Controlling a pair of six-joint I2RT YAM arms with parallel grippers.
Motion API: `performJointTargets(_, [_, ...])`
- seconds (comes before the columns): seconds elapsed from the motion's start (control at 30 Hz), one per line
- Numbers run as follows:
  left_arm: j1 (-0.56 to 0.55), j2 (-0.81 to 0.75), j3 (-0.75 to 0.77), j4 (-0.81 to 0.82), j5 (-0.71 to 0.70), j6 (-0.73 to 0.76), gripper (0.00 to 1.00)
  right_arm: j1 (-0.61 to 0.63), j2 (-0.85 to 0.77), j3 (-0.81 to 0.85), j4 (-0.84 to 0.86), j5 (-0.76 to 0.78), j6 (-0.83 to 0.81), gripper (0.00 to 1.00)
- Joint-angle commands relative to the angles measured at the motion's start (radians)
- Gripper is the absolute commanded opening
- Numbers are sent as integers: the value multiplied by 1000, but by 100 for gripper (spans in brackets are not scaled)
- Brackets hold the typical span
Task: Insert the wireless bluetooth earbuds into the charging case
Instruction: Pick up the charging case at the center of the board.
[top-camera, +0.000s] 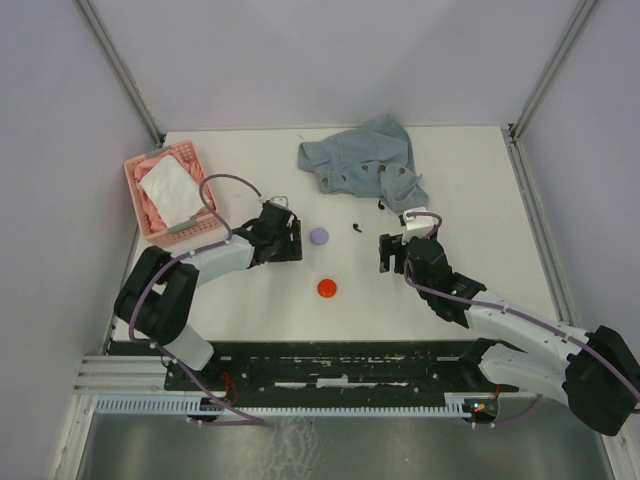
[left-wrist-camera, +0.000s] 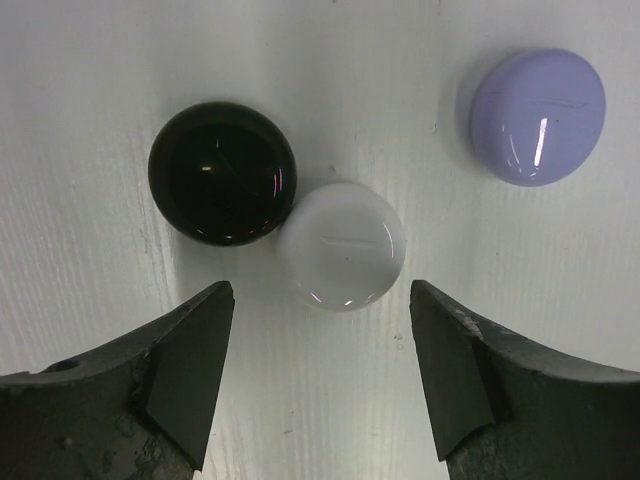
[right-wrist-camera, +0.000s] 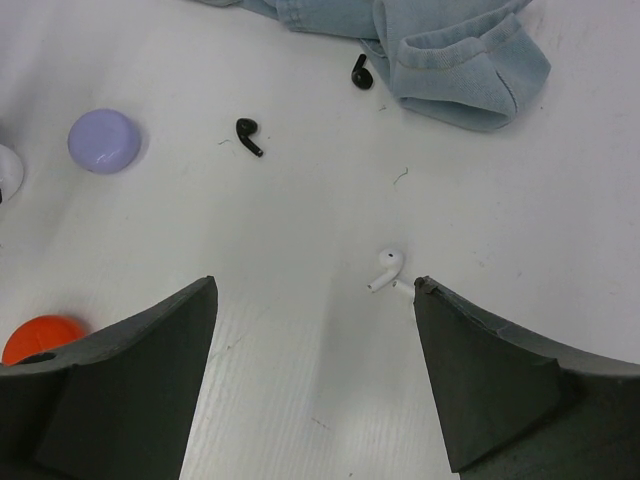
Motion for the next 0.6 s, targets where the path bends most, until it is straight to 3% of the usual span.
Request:
performJointTargets(0.0, [-19,35,61,10,-59,57,78,-1,0,36,20,-5,-11,88])
performJointTargets(0.57, [-45,129,101,12,-89,88,63,-2,14,39,25,-17,-11,88])
